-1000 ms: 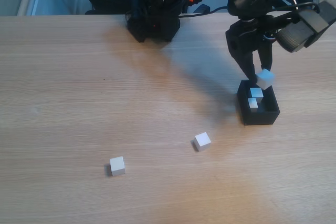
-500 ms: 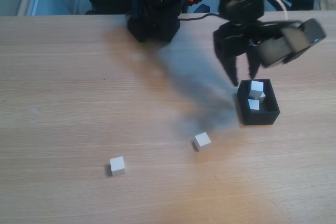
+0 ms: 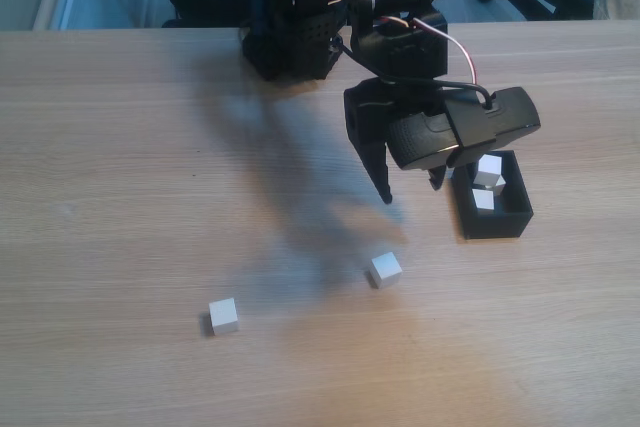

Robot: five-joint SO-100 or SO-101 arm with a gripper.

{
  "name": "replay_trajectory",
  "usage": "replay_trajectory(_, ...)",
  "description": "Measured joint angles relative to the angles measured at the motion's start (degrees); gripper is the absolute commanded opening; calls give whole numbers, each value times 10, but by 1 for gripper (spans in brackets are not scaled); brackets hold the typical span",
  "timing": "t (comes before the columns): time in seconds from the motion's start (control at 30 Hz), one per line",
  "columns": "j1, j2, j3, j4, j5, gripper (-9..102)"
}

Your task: Pick blocks and place them in the box.

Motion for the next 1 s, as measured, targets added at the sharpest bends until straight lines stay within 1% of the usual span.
replay_trajectory(0.23, 11, -41, 35, -92, -2, 21)
replay_trajectory(0.37, 23, -69, 40, -128, 3, 21)
replay_trajectory(0.5, 30, -96, 40, -164, -18, 22)
replay_trajectory(1.0, 70, -172, 40, -228, -32, 22)
